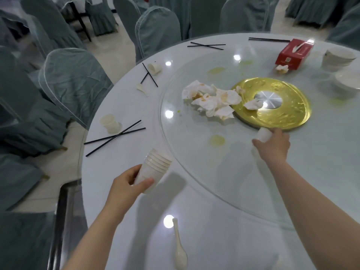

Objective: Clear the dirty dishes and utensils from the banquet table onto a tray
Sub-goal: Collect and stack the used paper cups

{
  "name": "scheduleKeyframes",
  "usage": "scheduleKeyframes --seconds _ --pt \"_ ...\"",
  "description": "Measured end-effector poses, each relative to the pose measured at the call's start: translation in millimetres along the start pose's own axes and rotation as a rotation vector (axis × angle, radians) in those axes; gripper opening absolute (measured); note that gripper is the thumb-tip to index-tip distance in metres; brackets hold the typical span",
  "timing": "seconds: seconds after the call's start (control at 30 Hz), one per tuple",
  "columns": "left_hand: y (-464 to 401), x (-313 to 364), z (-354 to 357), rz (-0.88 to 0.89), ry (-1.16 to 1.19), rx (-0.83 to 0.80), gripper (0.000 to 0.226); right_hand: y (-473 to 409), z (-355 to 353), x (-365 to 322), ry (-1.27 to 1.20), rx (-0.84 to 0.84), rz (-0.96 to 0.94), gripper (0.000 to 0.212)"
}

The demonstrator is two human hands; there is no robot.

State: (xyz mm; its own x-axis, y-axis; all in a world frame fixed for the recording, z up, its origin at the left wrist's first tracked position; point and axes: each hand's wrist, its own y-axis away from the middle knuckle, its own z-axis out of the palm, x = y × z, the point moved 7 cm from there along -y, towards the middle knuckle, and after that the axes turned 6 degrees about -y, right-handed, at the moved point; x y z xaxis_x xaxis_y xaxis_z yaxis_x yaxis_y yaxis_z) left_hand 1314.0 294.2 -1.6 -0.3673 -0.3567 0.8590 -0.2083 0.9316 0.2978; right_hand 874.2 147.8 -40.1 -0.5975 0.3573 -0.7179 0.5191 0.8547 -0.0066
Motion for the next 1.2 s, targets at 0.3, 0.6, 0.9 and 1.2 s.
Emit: scheduleKeyframes --seconds 0.3,0.6,0.9,1.2 --pt "31 -17 -49 0.040 0.042 0.056 0.039 139 7 -94 -0.400 -0.119 -0.308 0.012" --pt "115 -45 -158 0.136 0.002 0.225 0.047 306 31 -224 -0.704 -0.490 -0.474 0.018" --pt "234 -110 -292 0.204 -0.087 0.316 0.058 525 73 -304 -0.788 -0.795 -0.620 0.034" --pt "323 -207 -410 0.063 -0.057 0.515 0.053 695 153 -349 -0.709 -1.119 -0.602 0.027"
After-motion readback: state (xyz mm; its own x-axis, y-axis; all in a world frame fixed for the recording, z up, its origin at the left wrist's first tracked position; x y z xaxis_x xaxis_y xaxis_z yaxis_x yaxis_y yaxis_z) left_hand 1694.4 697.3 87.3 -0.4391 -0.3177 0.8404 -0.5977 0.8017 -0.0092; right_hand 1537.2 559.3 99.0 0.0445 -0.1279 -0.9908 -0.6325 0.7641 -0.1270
